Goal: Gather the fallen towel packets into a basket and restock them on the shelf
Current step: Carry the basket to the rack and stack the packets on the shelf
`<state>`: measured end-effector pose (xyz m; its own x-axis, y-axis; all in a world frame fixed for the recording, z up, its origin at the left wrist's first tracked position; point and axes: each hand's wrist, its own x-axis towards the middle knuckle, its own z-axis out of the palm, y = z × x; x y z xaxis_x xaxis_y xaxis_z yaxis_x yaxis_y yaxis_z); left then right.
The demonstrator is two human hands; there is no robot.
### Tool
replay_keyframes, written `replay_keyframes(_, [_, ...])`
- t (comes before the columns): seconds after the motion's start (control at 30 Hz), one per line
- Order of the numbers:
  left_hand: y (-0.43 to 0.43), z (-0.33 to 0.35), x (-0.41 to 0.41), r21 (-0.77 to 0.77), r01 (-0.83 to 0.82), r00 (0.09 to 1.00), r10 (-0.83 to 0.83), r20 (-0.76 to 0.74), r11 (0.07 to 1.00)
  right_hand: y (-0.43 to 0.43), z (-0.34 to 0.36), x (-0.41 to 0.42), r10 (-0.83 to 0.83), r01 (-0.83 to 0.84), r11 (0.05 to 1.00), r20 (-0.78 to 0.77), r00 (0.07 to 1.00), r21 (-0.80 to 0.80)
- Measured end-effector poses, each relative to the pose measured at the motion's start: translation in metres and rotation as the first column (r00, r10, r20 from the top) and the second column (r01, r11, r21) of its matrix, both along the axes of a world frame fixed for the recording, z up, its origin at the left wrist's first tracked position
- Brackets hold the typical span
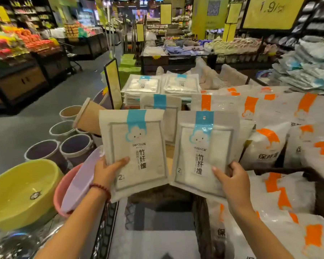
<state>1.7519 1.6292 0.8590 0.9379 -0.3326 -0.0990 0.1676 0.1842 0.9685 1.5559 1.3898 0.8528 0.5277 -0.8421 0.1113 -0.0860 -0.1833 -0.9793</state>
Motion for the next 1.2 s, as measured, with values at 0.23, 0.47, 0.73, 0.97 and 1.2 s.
replay_keyframes(0.23, [-0.062, -0.012, 0.117, 0.042, 0.127, 0.992, -0.128, 0.011, 0.991, 0.009, -0.003, 0.054, -0.167, 0.153, 0.983, -0.147, 0.975, -0.098])
replay_keyframes(0.47, [-0.134, -0.044, 0.195, 0.176, 0.217, 0.935, -0.256, 0.247, 0.960, 0.013, -0.017, 0.083, -0.265, 0.226, 0.962, -0.315, 0.911, -0.154])
replay_keyframes(0.73, [-0.173, -0.100, 0.206, 0.291, 0.114, 0.983, -0.151, 0.106, 0.950, 0.016, -0.026, 0.097, -0.227, 0.229, 0.973, -0.380, 0.897, -0.040])
replay_keyframes(0.97, [-0.172, -0.108, 0.198, 0.376, 0.121, 0.957, -0.208, 0.200, 0.919, 0.016, -0.029, 0.098, -0.229, 0.223, 0.973, -0.387, 0.893, -0.062])
replay_keyframes(1.2, [-0.189, -0.096, 0.217, 0.456, 0.058, 0.915, -0.230, 0.332, 0.888, 0.018, -0.034, 0.100, -0.265, 0.258, 0.964, -0.349, 0.899, -0.067])
